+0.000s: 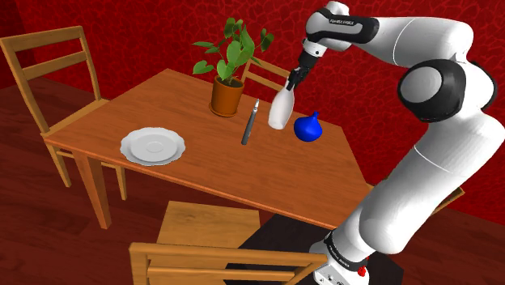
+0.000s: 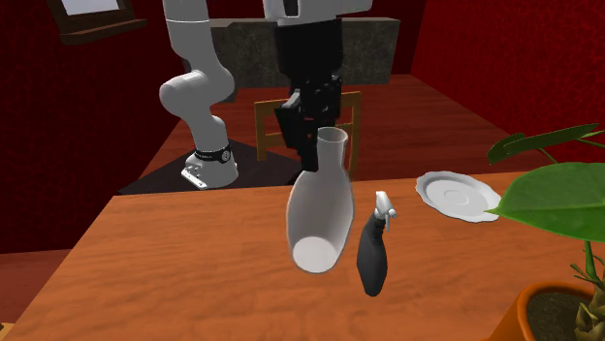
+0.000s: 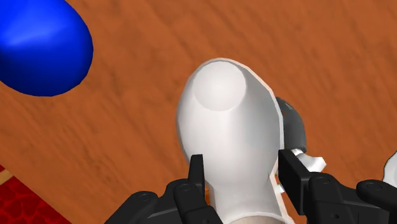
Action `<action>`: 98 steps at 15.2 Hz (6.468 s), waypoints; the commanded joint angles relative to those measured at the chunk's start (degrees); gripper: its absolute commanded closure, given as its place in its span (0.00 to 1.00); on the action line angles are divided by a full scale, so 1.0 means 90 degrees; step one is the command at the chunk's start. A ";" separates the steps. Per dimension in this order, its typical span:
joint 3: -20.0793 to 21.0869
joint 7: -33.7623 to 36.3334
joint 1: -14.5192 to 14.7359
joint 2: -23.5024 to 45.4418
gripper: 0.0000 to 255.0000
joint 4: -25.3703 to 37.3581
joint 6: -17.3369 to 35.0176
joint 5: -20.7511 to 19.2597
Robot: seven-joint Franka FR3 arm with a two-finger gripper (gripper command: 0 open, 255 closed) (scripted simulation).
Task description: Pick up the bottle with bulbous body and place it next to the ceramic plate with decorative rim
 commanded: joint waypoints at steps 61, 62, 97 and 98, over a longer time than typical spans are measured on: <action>0.2513 0.4991 0.2307 -0.0794 1.00 -0.0260 -0.0370 -0.0833; 0.2513 0.4994 0.2307 -0.0804 1.00 -0.0359 -0.0282 -0.0835; 0.2490 0.5024 0.2290 -0.0454 1.00 -0.2594 0.2301 -0.0820; 0.2490 0.5024 0.2290 -0.0454 1.00 -0.2594 0.2301 -0.0820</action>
